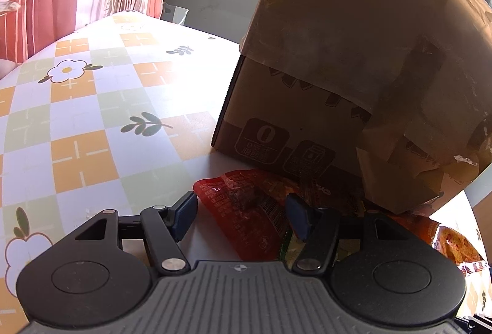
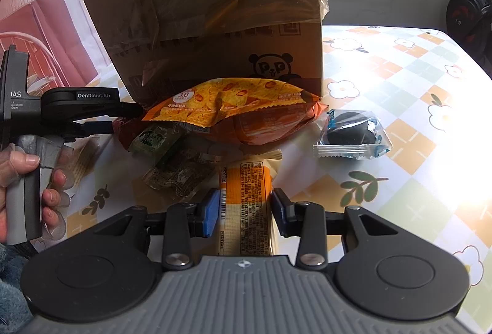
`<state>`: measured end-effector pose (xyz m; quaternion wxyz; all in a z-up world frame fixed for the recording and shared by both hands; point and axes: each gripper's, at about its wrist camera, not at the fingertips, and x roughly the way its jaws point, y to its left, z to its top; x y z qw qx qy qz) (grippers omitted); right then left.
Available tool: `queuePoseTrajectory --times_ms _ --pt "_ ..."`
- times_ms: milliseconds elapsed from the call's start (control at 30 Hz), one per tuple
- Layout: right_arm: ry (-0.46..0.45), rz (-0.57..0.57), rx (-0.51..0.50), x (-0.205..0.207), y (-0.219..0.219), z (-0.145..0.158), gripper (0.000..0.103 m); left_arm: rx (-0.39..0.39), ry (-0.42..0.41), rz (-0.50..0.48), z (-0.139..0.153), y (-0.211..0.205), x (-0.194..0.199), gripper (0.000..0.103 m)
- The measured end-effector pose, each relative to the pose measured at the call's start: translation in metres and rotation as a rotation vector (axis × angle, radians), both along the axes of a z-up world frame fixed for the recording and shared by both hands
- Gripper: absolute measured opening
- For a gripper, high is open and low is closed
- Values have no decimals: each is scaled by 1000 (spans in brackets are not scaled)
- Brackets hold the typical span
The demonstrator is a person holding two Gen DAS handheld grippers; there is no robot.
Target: Organize snacks
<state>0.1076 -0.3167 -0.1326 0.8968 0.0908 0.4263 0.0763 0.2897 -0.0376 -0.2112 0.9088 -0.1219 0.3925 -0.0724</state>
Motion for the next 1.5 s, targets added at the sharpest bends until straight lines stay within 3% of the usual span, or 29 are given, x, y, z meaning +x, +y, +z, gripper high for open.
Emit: queuePoseTrajectory --times_ms 133,200,333,467,700,900,1100,1233,1300,1500 --pt "0 2 3 0 -1 0 39 -29 -28 1 3 0 -2 51" --pt "-1 1 4 0 -1 -1 39 -31 -34 -12 4 0 -1 37" --pt "-1 1 1 1 0 -1 39 -28 -38 -25 2 -3 -1 39" --pt "-1 0 3 1 0 -1 39 -20 -10 -56 -6 -7 -3 46" --pt "-1 0 5 1 0 -1 39 -9 -7 -106 -6 -7 -17 47" --pt "-1 0 5 1 0 -1 39 89 -38 -136 -9 -24 -27 52" --pt "-2 0 11 1 -1 -2 39 107 -63 -129 -12 -31 -23 55" --pt "-2 1 10 1 -1 -2 39 81 -48 -145 -11 -30 -16 42" --pt "-1 0 13 1 -1 -2 39 68 -42 -166 -8 -29 -17 26" --pt "2 -4 17 1 -1 -1 39 89 -50 -217 4 -23 -32 16"
